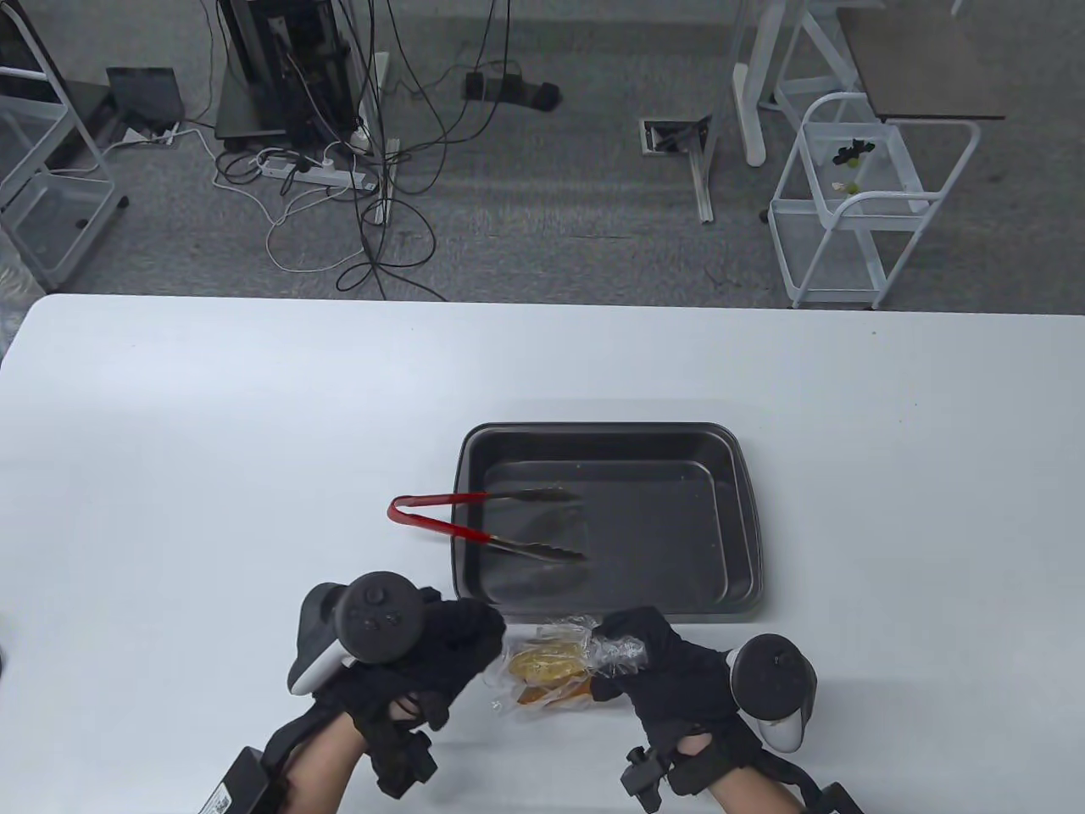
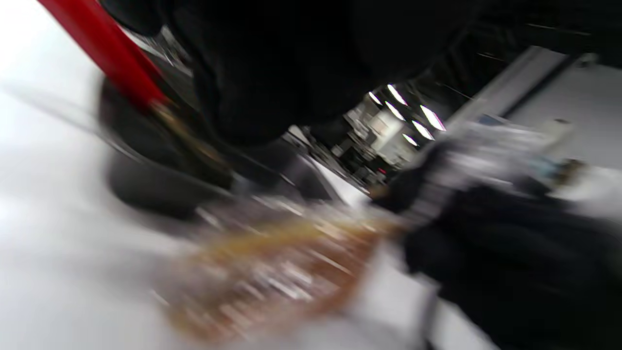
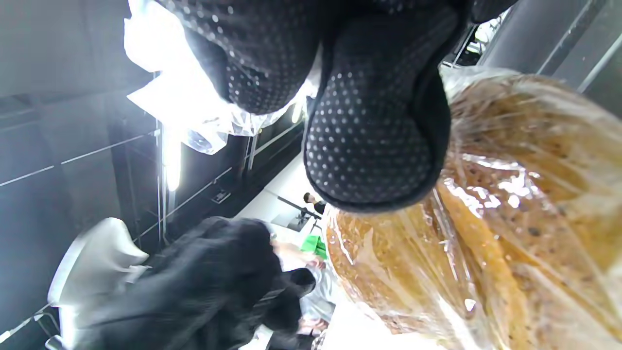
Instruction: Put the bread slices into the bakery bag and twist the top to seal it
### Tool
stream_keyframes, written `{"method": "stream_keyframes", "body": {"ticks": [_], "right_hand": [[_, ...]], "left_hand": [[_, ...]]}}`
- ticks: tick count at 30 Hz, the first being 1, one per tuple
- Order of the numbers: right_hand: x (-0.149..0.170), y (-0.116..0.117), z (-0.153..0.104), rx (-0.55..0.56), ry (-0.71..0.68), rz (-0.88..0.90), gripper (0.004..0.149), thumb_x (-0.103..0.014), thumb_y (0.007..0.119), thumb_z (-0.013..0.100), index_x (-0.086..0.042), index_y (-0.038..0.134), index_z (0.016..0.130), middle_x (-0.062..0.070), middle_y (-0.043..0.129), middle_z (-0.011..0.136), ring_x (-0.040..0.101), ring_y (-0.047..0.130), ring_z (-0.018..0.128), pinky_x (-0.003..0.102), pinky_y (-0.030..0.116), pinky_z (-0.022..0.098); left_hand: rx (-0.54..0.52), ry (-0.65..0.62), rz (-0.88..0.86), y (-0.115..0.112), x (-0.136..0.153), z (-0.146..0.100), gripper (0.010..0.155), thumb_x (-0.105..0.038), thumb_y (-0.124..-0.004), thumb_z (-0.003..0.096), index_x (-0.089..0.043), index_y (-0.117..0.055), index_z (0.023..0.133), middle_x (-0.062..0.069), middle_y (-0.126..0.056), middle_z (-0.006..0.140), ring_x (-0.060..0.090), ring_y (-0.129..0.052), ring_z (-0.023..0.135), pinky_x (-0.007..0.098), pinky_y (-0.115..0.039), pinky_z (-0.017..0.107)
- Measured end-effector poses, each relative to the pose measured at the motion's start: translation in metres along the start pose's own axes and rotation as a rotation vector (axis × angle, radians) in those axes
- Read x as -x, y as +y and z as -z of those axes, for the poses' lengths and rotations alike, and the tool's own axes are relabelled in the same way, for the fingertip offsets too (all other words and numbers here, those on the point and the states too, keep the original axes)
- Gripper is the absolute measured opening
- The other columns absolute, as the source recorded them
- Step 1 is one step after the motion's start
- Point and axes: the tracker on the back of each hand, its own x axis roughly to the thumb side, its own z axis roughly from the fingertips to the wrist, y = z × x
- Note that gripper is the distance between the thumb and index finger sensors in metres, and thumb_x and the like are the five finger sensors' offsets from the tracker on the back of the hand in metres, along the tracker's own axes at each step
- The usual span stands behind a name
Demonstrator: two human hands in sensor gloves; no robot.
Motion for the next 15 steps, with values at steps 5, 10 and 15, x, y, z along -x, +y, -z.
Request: {"method": "stream_keyframes", "body": {"ticks": [5,10,15], "right_hand": [[0.003,-0.004,-0.001,0.014,-0.009,0.049,0.049,-0.021,0.089,0.037,-0.007,0.076,0.082,0.019,0.096,0.073,0.029,0.111,0.033,0.068,0.048,0.064],[-0.003,-0.004,-0.007,0.064,-0.028,0.099,0.049,-0.022,0.089,0.037,-0.007,0.077,0.081,0.020,0.096,0.072,0.028,0.112,0.032,0.069,0.049,0.063],[-0.002,-0.001,-0.009,0.086,0.004,0.111,0.049,-0.022,0.089,0.037,-0.006,0.077,0.081,0.020,0.097,0.070,0.027,0.113,0.029,0.068,0.050,0.063]], "left_hand": [[0.131,-0.060,-0.285,-0.021,-0.021,0.009,0.044,-0.045,-0.082,0.0486,-0.025,-0.080,0.087,-0.002,-0.097,0.073,0.023,-0.101,0.069,0.062,-0.052,0.082],[-0.160,0.092,-0.119,-0.034,-0.019,0.020,0.043,-0.044,-0.082,0.0475,-0.028,-0.081,0.087,-0.002,-0.094,0.078,0.025,-0.096,0.075,0.064,-0.050,0.080],[-0.313,0.071,-0.175,-0.055,-0.023,0.028,0.042,-0.042,-0.082,0.0466,-0.029,-0.082,0.086,0.006,-0.075,0.098,0.035,-0.078,0.091,0.068,-0.042,0.080]]}}
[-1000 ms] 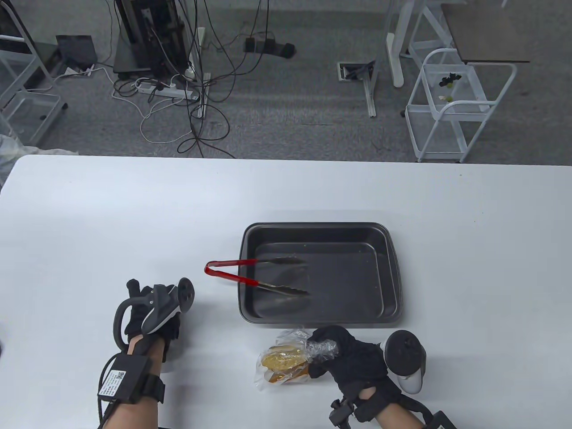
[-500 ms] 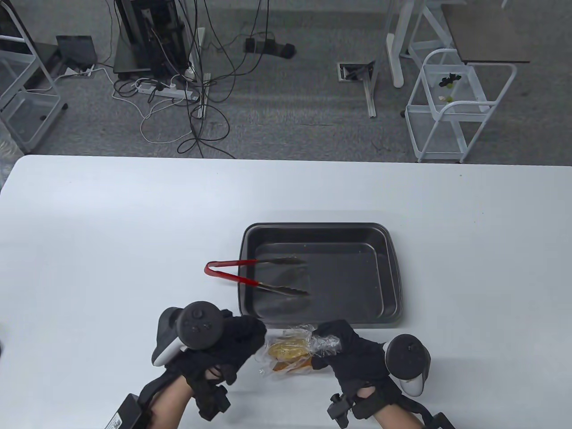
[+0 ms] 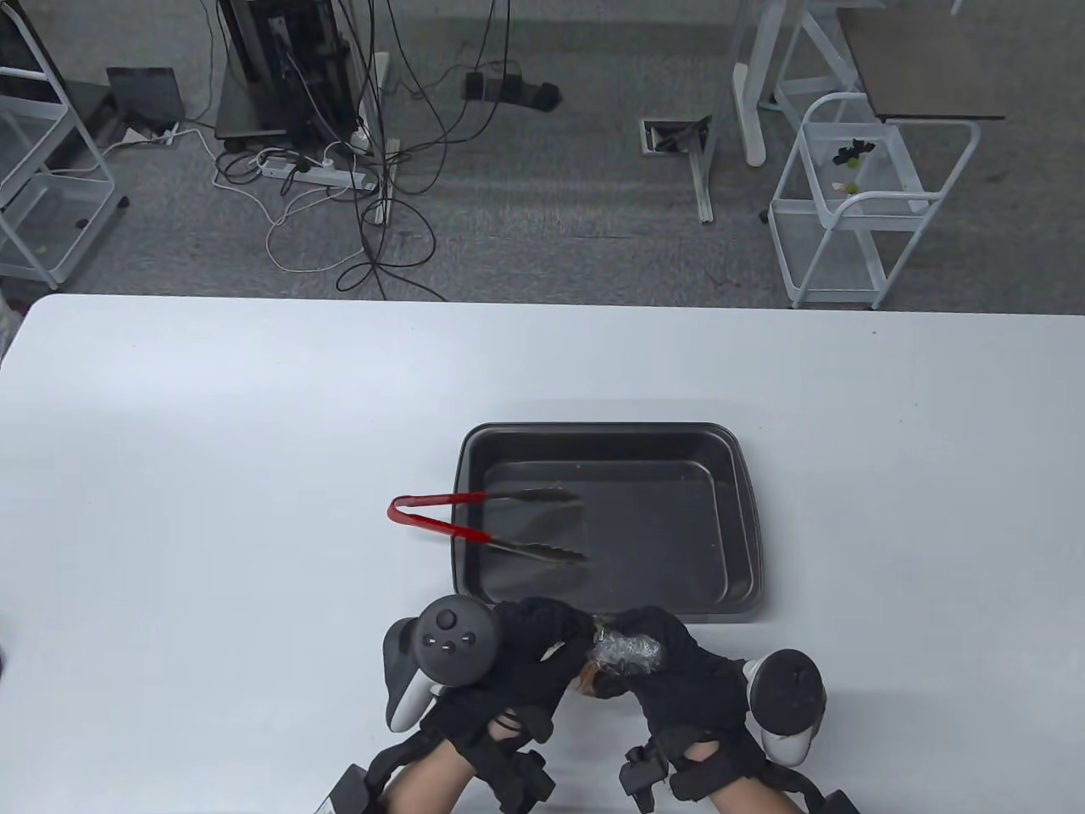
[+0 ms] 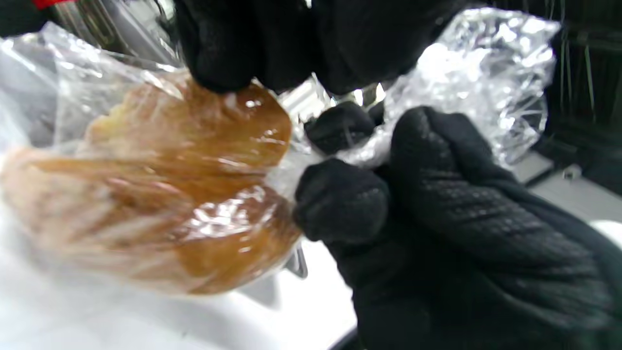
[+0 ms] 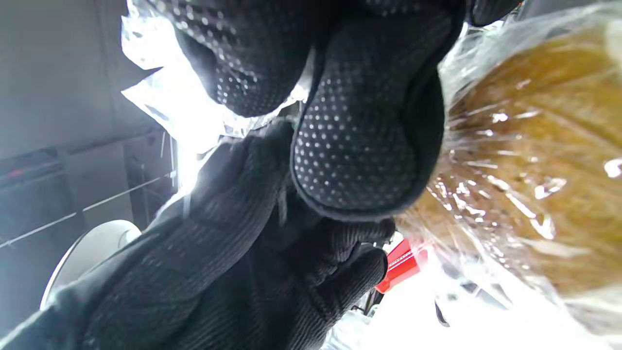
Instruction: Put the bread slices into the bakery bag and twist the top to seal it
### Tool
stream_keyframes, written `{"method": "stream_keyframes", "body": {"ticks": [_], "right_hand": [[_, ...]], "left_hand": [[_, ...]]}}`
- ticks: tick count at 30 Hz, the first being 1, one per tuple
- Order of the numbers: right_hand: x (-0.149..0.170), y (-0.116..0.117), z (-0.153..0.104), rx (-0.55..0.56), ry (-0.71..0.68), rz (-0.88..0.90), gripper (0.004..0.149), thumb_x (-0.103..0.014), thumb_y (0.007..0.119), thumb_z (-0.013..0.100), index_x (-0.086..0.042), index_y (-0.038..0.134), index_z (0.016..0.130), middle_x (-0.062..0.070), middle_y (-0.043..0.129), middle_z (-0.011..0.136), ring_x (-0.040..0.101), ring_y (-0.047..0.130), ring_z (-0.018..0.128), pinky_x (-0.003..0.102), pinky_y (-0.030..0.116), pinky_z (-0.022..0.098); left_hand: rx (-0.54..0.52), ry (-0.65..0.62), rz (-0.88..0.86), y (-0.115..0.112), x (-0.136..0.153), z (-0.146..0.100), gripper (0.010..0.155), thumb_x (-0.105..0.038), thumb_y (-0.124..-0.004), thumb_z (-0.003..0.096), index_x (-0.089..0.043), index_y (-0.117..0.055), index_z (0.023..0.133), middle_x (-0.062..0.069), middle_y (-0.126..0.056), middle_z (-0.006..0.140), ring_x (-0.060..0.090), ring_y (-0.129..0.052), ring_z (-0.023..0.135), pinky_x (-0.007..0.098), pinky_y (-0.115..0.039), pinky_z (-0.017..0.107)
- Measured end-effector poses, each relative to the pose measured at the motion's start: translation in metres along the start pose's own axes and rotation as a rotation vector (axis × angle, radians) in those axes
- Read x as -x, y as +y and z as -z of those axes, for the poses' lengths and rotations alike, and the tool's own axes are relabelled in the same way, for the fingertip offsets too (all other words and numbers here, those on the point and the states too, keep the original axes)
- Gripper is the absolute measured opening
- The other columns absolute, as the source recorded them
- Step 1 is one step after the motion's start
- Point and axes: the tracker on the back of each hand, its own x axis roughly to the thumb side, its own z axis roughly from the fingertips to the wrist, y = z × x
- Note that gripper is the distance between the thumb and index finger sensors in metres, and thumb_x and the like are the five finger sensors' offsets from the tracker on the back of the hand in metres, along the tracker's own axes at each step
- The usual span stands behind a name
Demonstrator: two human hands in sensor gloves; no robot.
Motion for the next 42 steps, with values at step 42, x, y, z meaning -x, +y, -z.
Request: {"method": "stream_keyframes", "body": {"ticks": [42], "right_hand": [[0.029,0.001,-0.013,0.011,0.317,0.380,0.050,-0.024,0.088,0.039,-0.004,0.074,0.082,0.019,0.095,0.070,0.028,0.111,0.029,0.066,0.049,0.063]], "left_hand": [[-0.311,-0.546,0.610,-0.028,-0.012,-0.036,0.041,-0.039,-0.091,0.0456,-0.033,-0.081,0.085,-0.001,-0.095,0.086,0.018,-0.109,0.068,0.053,-0.068,0.079]]}}
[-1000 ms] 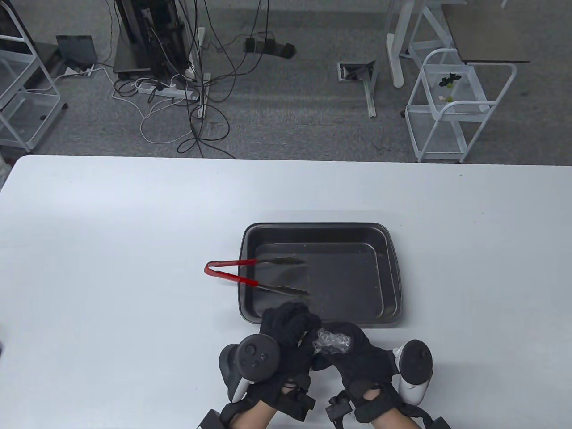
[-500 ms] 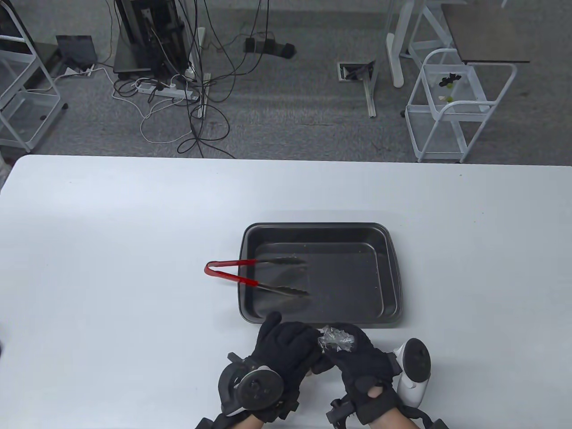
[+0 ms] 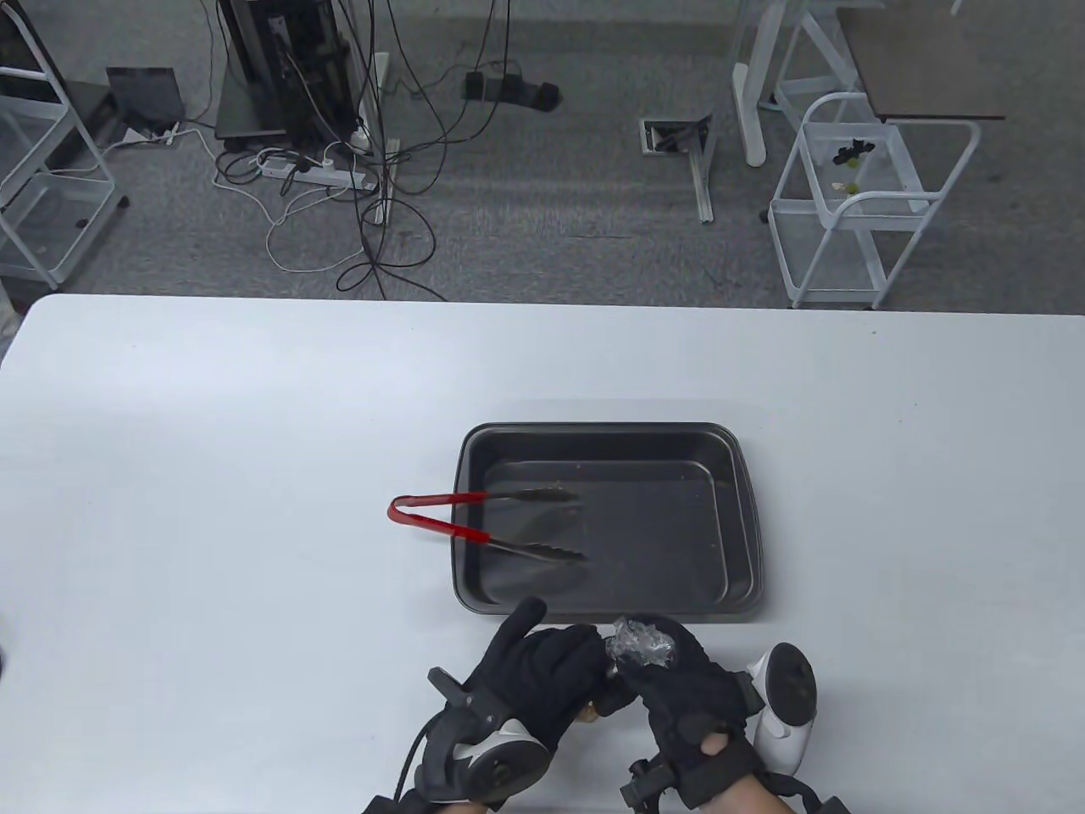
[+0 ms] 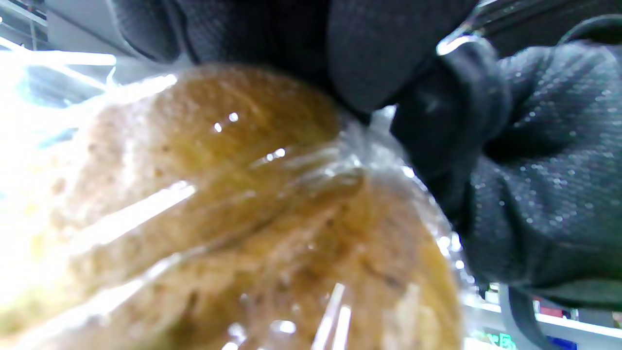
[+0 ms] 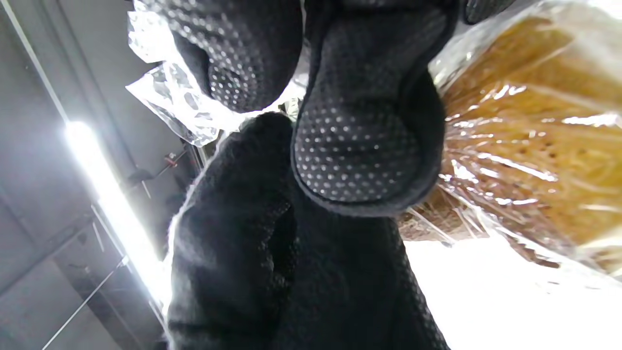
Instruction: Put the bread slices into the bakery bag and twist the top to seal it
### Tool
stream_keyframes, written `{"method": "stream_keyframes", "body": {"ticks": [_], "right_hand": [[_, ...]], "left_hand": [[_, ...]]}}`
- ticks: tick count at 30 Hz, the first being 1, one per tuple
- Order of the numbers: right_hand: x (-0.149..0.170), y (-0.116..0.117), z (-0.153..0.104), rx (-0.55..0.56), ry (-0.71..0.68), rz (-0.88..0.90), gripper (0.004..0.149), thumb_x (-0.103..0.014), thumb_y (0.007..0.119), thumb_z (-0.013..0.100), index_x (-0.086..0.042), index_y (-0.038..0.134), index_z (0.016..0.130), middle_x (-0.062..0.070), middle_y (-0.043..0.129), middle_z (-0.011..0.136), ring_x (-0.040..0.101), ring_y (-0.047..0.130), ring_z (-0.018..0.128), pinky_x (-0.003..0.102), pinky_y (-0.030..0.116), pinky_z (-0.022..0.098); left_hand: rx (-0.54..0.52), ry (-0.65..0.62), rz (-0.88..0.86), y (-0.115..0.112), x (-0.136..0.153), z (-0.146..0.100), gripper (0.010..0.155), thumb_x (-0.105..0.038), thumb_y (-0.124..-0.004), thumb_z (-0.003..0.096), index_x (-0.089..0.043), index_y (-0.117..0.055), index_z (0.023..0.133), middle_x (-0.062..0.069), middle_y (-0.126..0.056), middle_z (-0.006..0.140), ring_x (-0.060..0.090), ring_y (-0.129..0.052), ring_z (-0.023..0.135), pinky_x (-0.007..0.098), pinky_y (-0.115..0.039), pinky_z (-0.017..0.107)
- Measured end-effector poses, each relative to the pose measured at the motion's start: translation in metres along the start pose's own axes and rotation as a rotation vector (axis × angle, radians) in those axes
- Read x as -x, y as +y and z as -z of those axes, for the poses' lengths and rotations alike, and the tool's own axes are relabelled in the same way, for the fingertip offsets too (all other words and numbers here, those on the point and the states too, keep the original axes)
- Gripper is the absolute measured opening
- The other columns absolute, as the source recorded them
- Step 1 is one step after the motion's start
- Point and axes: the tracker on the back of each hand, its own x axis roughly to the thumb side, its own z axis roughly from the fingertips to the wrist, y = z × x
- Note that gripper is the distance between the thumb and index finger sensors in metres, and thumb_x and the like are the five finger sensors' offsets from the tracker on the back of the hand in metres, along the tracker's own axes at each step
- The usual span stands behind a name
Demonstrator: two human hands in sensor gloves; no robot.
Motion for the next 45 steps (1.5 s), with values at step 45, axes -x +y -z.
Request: {"method": "stream_keyframes", "body": {"ticks": [45], "right_hand": [[-0.038,0.025,-0.014,-0.106,-0.258,-0.600,0.082,-0.037,0.087,0.047,0.006,0.043,0.100,0.033,0.077,0.089,0.035,0.107,0.024,0.065,0.060,0.060]], "left_hand": [[-0.076,0.373,-0.094,-0.008,-0.003,-0.003,0.056,-0.049,-0.101,0.0399,-0.023,-0.081,0.085,0.002,-0.098,0.074,0.020,-0.102,0.063,0.059,-0.061,0.078]]}}
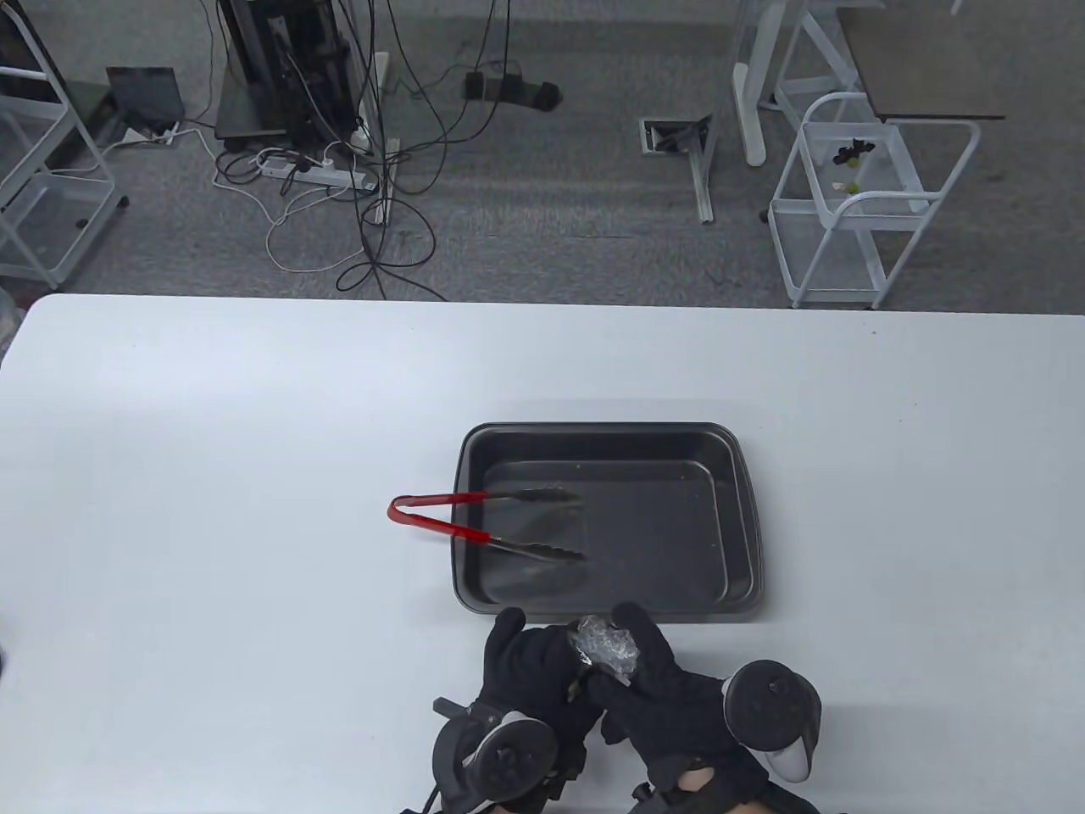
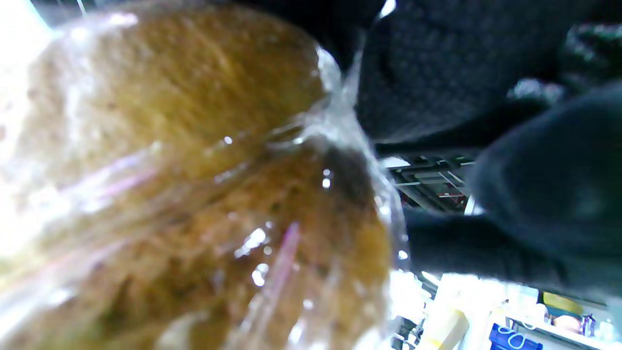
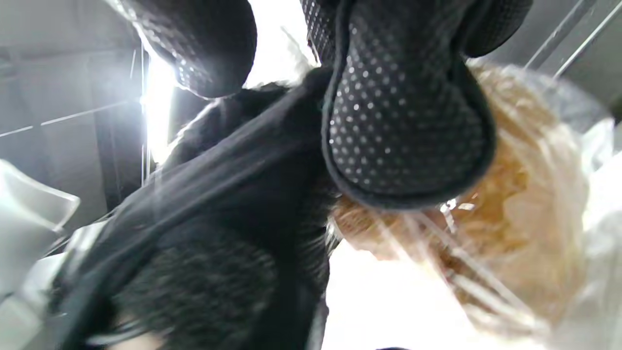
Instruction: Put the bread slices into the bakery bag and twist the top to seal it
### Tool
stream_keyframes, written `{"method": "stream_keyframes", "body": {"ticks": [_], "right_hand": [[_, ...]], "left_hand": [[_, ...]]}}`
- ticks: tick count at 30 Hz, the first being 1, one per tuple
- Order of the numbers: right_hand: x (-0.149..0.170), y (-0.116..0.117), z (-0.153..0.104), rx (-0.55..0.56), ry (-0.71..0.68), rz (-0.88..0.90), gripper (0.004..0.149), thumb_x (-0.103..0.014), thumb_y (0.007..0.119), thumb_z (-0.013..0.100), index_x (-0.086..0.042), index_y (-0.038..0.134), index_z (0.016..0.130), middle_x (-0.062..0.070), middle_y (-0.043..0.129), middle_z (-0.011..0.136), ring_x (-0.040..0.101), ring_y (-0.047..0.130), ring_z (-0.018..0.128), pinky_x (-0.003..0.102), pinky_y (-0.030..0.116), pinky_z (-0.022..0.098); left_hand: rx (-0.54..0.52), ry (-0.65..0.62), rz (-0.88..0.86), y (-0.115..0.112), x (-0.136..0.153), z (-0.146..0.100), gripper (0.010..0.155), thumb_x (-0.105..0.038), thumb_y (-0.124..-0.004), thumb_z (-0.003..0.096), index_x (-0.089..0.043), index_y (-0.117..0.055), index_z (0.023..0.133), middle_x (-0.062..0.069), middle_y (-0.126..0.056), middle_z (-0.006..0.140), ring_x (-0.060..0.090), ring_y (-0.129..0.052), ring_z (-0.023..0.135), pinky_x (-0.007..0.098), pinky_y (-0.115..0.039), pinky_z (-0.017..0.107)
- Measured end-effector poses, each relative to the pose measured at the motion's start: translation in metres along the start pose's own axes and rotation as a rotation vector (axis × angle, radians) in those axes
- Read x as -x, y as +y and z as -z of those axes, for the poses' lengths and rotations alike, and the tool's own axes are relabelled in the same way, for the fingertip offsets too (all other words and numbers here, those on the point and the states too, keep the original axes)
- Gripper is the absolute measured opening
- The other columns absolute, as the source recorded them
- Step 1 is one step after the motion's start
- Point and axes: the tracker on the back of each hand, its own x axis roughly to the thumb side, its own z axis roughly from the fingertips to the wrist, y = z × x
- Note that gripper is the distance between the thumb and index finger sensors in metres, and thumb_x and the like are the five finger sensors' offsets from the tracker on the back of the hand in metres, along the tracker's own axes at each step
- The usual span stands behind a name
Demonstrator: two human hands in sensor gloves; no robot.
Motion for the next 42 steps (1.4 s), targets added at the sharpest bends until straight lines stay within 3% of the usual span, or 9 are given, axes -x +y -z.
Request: {"method": "stream_keyframes", "body": {"ticks": [4,7,14,21,29,32,34,36,42], "right_hand": [[-0.003,-0.001,-0.007,0.131,0.055,-0.206,0.080,-0.045,0.089,0.044,0.009,0.057,0.095,0.036,0.080,0.085,0.033,0.106,0.023,0.065,0.063,0.057],[-0.005,-0.002,-0.008,0.203,0.051,-0.196,0.063,-0.042,0.091,0.043,0.003,0.074,0.084,0.030,0.091,0.076,0.030,0.107,0.023,0.064,0.066,0.056],[0.013,-0.003,0.003,0.048,0.044,0.143,0.042,-0.027,0.091,0.044,0.000,0.085,0.075,0.030,0.078,0.093,0.036,0.102,0.043,0.072,0.048,0.062],[0.007,-0.016,0.008,0.039,-0.139,-0.053,0.041,-0.026,0.087,0.045,0.001,0.082,0.076,0.029,0.076,0.095,0.028,0.102,0.041,0.072,0.049,0.064],[-0.002,-0.010,0.003,-0.071,-0.181,-0.131,0.065,-0.043,0.088,0.046,-0.001,0.072,0.093,0.032,0.048,0.109,0.056,0.073,0.084,0.077,0.031,0.064],[-0.003,-0.010,0.003,-0.021,-0.183,-0.191,0.053,-0.036,0.087,0.046,-0.002,0.080,0.087,0.030,0.053,0.108,0.057,0.073,0.086,0.077,0.033,0.064],[-0.001,-0.015,0.005,0.004,-0.183,-0.192,0.042,-0.028,0.087,0.045,0.000,0.087,0.076,0.028,0.063,0.105,0.056,0.076,0.084,0.077,0.035,0.064],[0.002,-0.018,0.007,-0.042,-0.202,-0.170,0.041,-0.026,0.086,0.045,0.000,0.086,0.078,0.025,0.060,0.107,0.055,0.071,0.089,0.077,0.032,0.065],[0.005,-0.033,0.007,0.089,-0.194,-0.198,0.042,-0.026,0.084,0.044,0.001,0.084,0.077,0.026,0.066,0.103,0.054,0.076,0.085,0.077,0.035,0.065]], "left_hand": [[-0.044,-0.040,0.099,0.003,-0.009,-0.003,0.056,-0.049,-0.101,0.0402,-0.022,-0.082,0.085,0.003,-0.099,0.073,0.020,-0.103,0.061,0.059,-0.061,0.078],[-0.056,-0.065,0.137,0.004,-0.015,-0.005,0.056,-0.049,-0.100,0.0403,-0.021,-0.082,0.085,0.002,-0.099,0.072,0.020,-0.104,0.061,0.059,-0.062,0.077],[-0.025,-0.041,0.038,0.010,-0.007,-0.004,0.056,-0.048,-0.101,0.0402,-0.021,-0.082,0.086,0.003,-0.099,0.073,0.020,-0.104,0.061,0.060,-0.062,0.077],[0.130,0.090,-0.317,0.010,0.020,0.005,0.053,-0.046,-0.098,0.0426,-0.023,-0.081,0.087,0.004,-0.097,0.077,0.022,-0.102,0.066,0.063,-0.060,0.078],[0.097,0.005,-0.188,0.013,0.014,0.004,0.053,-0.046,-0.099,0.0420,-0.023,-0.082,0.087,0.003,-0.099,0.076,0.020,-0.104,0.063,0.063,-0.062,0.078],[0.124,-0.002,-0.207,0.010,0.015,0.005,0.053,-0.046,-0.097,0.0424,-0.023,-0.081,0.088,0.004,-0.098,0.077,0.020,-0.104,0.064,0.063,-0.062,0.078],[0.174,-0.003,-0.308,0.009,0.019,0.006,0.053,-0.046,-0.096,0.0429,-0.024,-0.080,0.088,0.003,-0.097,0.078,0.020,-0.103,0.066,0.064,-0.060,0.078],[0.263,-0.020,-0.421,0.006,0.023,0.010,0.052,-0.045,-0.095,0.0434,-0.024,-0.079,0.089,0.004,-0.096,0.079,0.021,-0.102,0.067,0.066,-0.058,0.078],[0.459,0.003,-0.744,-0.005,0.040,0.015,0.049,-0.043,-0.090,0.0474,-0.027,-0.076,0.092,0.004,-0.091,0.087,0.023,-0.096,0.078,0.068,-0.050,0.079]]}}
